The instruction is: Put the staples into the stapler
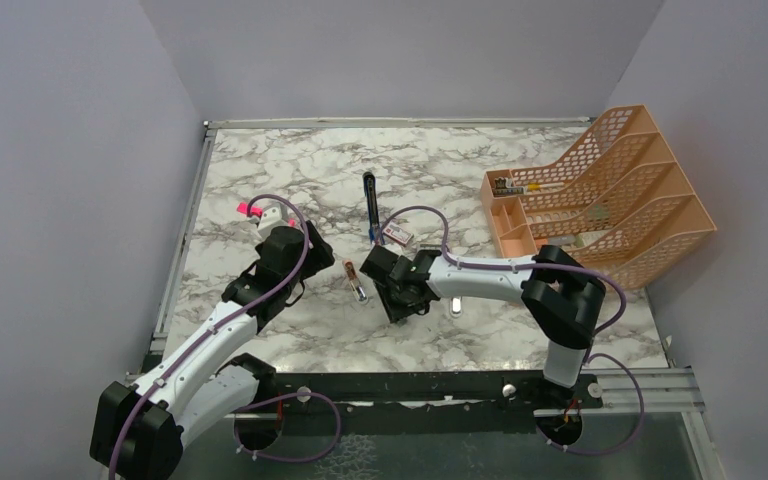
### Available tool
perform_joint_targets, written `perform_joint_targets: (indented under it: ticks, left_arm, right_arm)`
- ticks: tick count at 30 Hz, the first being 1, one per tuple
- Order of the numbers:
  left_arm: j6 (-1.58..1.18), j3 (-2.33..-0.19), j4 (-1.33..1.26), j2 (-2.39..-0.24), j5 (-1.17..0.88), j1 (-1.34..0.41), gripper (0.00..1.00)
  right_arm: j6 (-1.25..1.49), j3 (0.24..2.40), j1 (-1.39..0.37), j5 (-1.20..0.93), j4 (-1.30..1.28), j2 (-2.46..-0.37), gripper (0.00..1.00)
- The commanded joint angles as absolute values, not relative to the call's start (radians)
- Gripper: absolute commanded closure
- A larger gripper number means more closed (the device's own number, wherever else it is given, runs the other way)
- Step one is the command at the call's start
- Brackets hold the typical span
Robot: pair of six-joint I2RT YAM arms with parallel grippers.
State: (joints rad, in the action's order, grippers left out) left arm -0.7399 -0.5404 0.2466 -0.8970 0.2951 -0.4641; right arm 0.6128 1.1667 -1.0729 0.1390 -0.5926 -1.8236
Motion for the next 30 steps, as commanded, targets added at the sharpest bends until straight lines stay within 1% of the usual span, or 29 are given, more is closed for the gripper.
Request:
perform_joint_targets:
  ticks: [1,5,9,14,18,22,30]
  left_arm:
    - [-0.732,-0.534,0.222,-0.889,0.293,-0.456,0.18]
    - [-0.732,-0.534,0.221,-0.889,0.291,-0.456,0.18]
    - [-0.732,-0.534,0.222,-0.888,0.29,-0.455,0.18]
    - [-0.729,-0.535,0.228,-0.882,0.291,-0.454,0.18]
    - [-0.727,-0.538,0.231,-0.882,0.293,-0.453,0.18]
    - [-0.727,-0.54,0.232,-0.886,0.293,-0.45,0.18]
    - [-0.73,-0.543,0.227,-0.9,0.287,-0.445,0.18]
  right_arm:
    - [0.637,1.195,-1.094,0.187,-0.666,-1.868,0.63]
    - [0.657,1.193,-1.098,0.189,-0.671,-1.87,0.74]
    - [0.67,1.189,-1.097,0.197,-0.652,-1.867,0.8]
    - [0.681,1.219,-1.097,0.255,-0.641,-1.841,0.82]
    - [0.674,1.275,-1.088,0.331,-0.635,-1.801,0.82]
    - [0.65,1.336,-1.049,0.357,-0.606,-1.781,0.82]
    - [0.596,1.45,-0.968,0.378,-0.549,-1.852,0.81]
